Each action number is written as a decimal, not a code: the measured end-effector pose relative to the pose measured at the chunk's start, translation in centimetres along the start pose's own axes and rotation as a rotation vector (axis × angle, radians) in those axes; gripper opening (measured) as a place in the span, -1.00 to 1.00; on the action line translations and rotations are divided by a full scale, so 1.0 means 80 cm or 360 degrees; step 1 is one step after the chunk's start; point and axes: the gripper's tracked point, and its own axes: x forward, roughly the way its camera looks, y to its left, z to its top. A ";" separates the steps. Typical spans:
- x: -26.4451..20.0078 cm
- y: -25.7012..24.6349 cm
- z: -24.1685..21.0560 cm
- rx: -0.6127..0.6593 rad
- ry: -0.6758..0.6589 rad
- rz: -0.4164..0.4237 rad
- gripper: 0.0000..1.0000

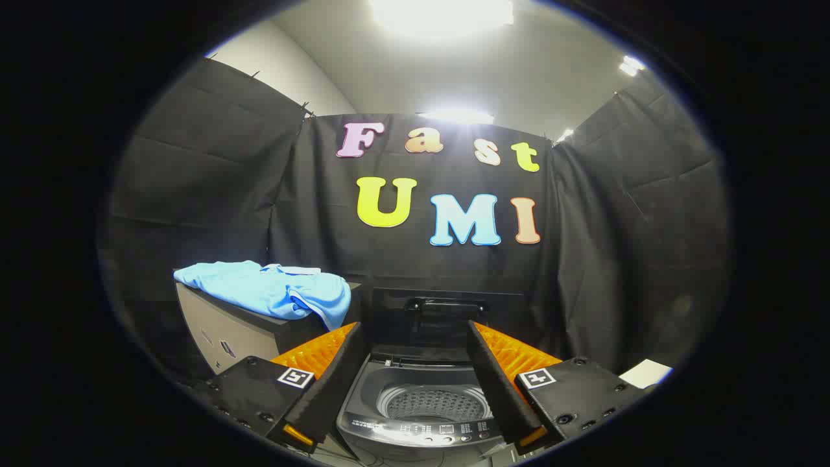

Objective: Put the clothes into the washing machine and then close the washing machine lid.

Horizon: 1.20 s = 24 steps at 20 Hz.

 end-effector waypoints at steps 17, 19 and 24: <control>-0.005 -0.016 0.000 0.0030 0.0002 -0.0003 0.97; -0.004 -0.015 0.000 0.0035 0.0007 0.0009 0.97; 0.009 -0.001 0.017 0.0028 -0.0001 0.0074 0.97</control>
